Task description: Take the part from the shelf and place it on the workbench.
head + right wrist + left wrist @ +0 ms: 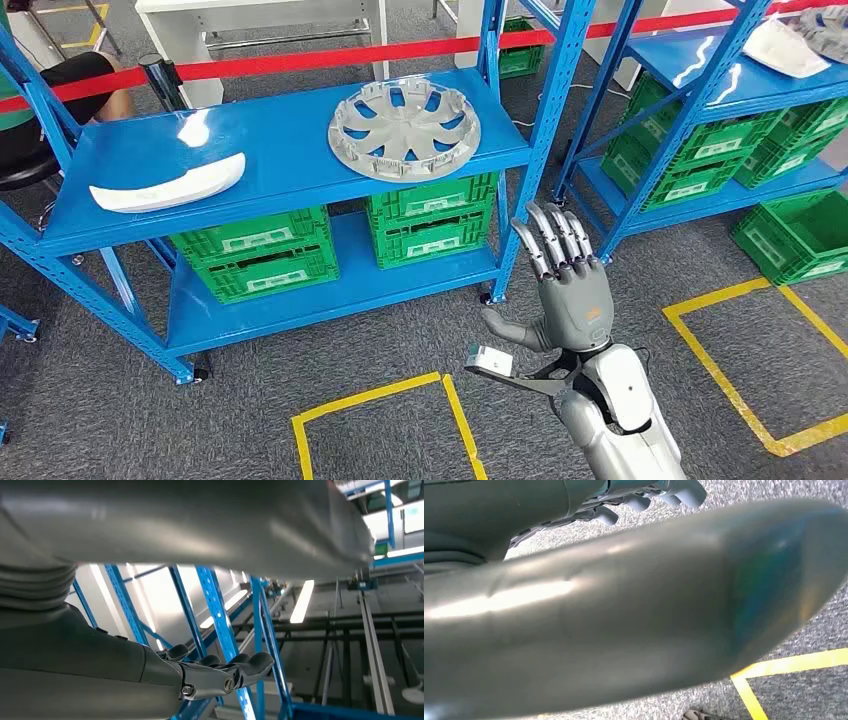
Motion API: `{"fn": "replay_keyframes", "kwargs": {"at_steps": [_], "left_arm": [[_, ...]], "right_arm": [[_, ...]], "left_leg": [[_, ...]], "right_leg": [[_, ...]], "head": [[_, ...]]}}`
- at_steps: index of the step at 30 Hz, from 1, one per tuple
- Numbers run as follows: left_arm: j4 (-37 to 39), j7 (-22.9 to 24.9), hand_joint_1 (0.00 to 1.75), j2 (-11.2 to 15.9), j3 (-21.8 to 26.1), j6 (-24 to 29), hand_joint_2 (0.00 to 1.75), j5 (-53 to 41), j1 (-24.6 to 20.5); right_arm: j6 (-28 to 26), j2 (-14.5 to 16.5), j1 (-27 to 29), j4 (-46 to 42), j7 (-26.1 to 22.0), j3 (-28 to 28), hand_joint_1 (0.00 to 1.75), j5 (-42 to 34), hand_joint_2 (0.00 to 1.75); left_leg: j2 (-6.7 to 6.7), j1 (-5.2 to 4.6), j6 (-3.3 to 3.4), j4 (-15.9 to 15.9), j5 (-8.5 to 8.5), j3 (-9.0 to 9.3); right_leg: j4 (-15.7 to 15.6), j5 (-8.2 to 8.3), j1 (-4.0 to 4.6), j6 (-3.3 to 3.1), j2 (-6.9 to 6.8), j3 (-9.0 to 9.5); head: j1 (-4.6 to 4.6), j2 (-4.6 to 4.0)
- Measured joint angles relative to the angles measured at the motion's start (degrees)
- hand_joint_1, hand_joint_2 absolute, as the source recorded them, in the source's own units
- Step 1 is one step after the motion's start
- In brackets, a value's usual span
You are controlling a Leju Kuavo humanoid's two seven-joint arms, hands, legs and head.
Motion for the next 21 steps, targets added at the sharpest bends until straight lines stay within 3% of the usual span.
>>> {"fn": "replay_keyframes", "kwargs": {"at_steps": [3,4,5,9,11,13,15,16,19,21], "left_arm": [[0.0,-0.16,0.0,0.01,0.0,-0.05,0.0,0.0,0.04],[-0.01,-0.23,0.0,0.01,0.0,-0.07,0.0,0.0,-0.03],[-0.02,-0.29,0.0,0.02,0.0,-0.08,0.0,0.0,-0.13],[-0.08,-0.2,0.0,0.04,0.02,-0.12,0.0,0.01,-0.26],[-0.08,-0.09,0.0,0.02,0.02,-0.14,0.0,0.04,-0.43],[-0.06,0.0,0.0,-0.07,0.02,-0.16,0.0,0.1,-0.46],[-0.04,0.13,0.0,-0.09,0.03,-0.16,0.0,0.21,-0.23],[-0.02,0.2,0.0,-0.08,0.03,-0.16,0.0,0.28,-0.12],[0.01,0.28,0.0,-0.08,0.09,-0.19,0.0,0.43,0.02],[0.02,0.29,0.0,-0.11,0.17,-0.28,0.0,0.54,0.07]], "right_arm": [[-0.03,-0.22,0.26,-0.16,0.03,0.0,0.0,0.07,0.0],[-0.04,-0.3,0.39,-0.25,0.09,-0.01,0.0,0.16,0.0],[-0.03,-0.37,0.6,-0.33,0.21,-0.01,0.0,0.31,0.0],[0.09,-0.45,1.61,-1.14,0.64,-0.02,0.0,1.02,0.0],[0.2,-0.46,1.69,-1.47,0.68,-0.03,0.0,1.19,0.0],[0.36,-0.47,1.83,-1.54,0.66,-0.04,0.0,1.24,0.0],[0.49,-0.47,2.09,-1.54,0.62,-0.04,0.0,1.27,0.0],[0.53,-0.47,2.19,-1.54,0.62,-0.05,0.0,1.28,0.0],[0.66,-0.47,2.26,-1.54,0.63,-0.07,0.0,1.28,0.0],[0.81,-0.47,2.28,-1.55,0.63,-0.08,0.0,1.28,0.0]], "left_leg": [[0.02,0.24,-0.6,-0.01,-0.99,1.07],[0.02,0.29,-0.96,0.02,-1.44,1.4],[0.05,0.3,-1.38,-0.01,-1.83,1.46],[0.29,0.23,-2.91,1.46,-2.12,1.96],[0.64,0.38,-3.49,6.4,-2.51,-0.89],[0.86,0.52,-3.94,13.24,-4.56,-5.94],[0.92,0.56,-4.1,16.11,-6.18,-9.62],[0.95,0.56,-4.03,15.07,-5.39,-10.27],[1.25,0.41,-3.31,6.01,2.46,-9.33],[1.45,0.2,-2.68,2.91,4.54,-8.7]], "right_leg": [[-8.06,5.2,-0.02,-0.12,-0.09,3.0],[-11.17,5.99,0.09,-0.25,-0.15,4.04],[-13.02,6.36,0.22,-0.53,-0.22,4.73],[-13.88,5.13,0.34,-2.63,-0.29,6.15],[-14.12,4.49,0.2,-3.3,-0.36,7.35],[-14.15,3.59,0.2,-3.67,-0.42,8.31],[-14.15,2.5,0.2,-3.75,-0.39,9.57],[-14.16,1.88,0.2,-3.71,-0.36,10.4],[-14.12,0.0,0.28,-3.18,-0.37,12.73],[-13.97,-0.97,0.42,-2.46,-0.36,13.68]], "head": [[-0.01,0.0],[0.02,0.0],[0.06,0.0],[-0.08,0.0],[-0.31,0.0],[-0.44,0.0],[-0.43,0.0],[-0.44,0.0],[-0.46,0.0],[-0.51,0.0]]}}
